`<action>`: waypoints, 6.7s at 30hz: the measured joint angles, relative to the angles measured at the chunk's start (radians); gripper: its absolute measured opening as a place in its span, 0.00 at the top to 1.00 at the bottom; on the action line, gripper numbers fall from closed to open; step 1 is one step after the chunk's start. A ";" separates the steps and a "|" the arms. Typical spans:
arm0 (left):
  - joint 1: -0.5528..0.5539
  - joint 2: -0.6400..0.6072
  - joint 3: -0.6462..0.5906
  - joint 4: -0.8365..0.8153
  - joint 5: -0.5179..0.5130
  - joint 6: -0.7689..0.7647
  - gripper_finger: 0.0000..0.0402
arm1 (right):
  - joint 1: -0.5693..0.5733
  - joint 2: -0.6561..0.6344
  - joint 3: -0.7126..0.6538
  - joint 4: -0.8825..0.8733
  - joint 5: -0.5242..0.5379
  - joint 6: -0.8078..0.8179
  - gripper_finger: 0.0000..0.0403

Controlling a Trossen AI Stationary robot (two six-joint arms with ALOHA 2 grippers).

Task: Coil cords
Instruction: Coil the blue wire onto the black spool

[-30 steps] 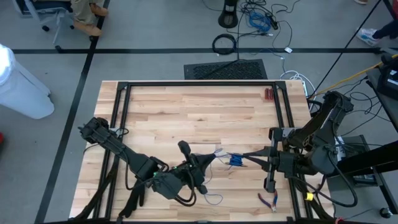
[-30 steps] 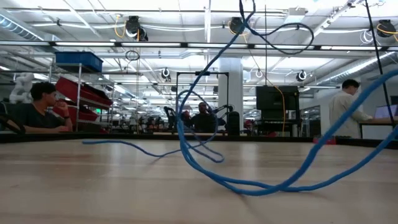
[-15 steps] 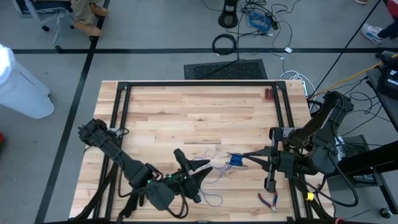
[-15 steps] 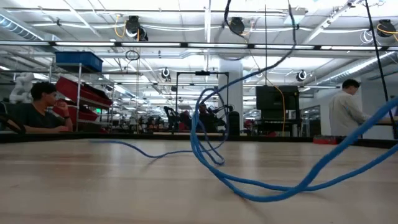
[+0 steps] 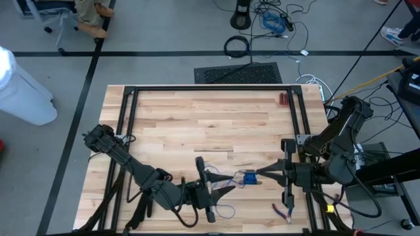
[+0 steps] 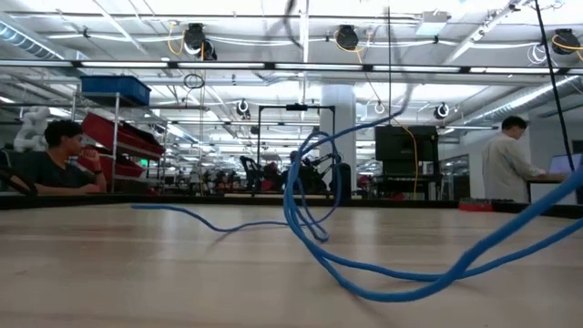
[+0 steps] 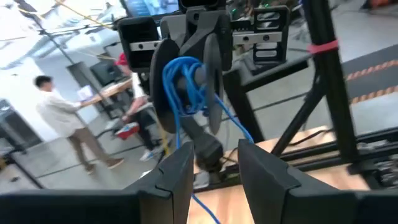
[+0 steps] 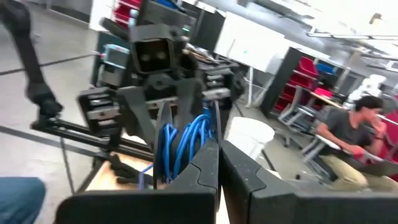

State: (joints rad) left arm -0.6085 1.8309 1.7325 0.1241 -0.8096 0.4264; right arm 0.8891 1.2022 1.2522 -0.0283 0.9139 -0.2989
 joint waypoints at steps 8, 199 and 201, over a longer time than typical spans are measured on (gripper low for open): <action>0.025 0.000 0.000 0.010 0.121 -0.072 0.67 | -0.006 0.000 0.000 0.001 -0.004 -0.009 1.00; 0.092 0.159 0.000 -1.083 -0.093 -1.033 0.99 | 0.114 -0.071 0.000 0.084 -0.047 -0.190 1.00; 0.092 0.159 0.000 -1.144 -0.098 -1.083 0.99 | 0.114 -0.071 0.000 0.085 -0.047 -0.192 1.00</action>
State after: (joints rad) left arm -0.5163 1.9903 1.7325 -1.0200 -0.9081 -0.6563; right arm 1.0035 1.1313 1.2522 0.0564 0.8669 -0.4913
